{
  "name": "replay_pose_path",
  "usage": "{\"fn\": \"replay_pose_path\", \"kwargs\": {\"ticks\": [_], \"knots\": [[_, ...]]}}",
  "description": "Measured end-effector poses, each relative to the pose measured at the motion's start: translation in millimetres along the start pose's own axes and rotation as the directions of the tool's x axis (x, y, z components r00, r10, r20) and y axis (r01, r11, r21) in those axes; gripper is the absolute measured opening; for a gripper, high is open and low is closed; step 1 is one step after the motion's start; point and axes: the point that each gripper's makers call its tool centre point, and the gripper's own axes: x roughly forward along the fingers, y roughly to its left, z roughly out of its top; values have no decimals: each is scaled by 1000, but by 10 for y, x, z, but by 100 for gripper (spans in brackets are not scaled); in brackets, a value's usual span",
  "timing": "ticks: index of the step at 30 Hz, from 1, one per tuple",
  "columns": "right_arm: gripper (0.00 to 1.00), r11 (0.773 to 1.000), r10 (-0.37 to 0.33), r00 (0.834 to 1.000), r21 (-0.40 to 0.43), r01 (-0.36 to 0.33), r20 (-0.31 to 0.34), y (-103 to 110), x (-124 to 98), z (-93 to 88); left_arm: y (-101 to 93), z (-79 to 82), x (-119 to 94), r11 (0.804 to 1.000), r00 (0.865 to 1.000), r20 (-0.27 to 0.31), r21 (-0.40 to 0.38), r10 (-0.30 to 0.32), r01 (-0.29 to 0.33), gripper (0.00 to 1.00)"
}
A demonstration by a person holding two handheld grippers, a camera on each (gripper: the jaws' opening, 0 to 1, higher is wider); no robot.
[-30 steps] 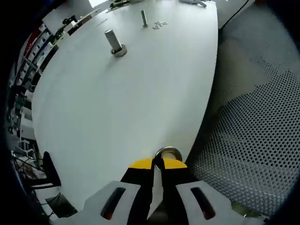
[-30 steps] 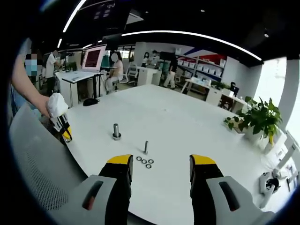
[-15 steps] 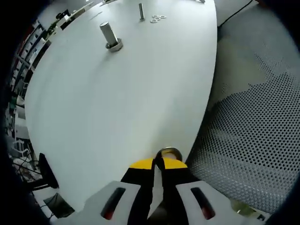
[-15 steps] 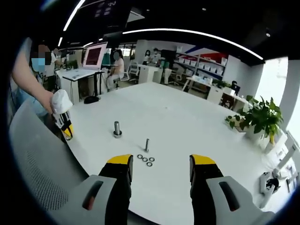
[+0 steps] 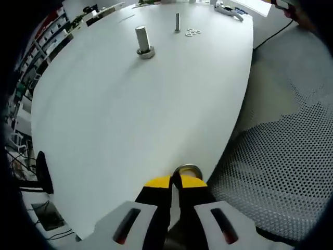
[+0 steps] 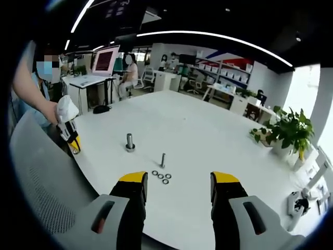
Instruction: Place the washer onto the threaded stud by aligning its center hole with the stud, sliding it down to the base, and recovering from edge contact or off-axis alignment until the washer reaches the visible bottom stop.
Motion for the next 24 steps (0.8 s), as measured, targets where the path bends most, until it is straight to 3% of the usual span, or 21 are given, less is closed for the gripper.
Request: {"fn": "replay_pose_path", "kwargs": {"ticks": [24], "knots": [[51,1000,4,1000,-8,-4,-13,16,12,-16,197,29,-94,998,996,75,-52,49,-46,1]]}}
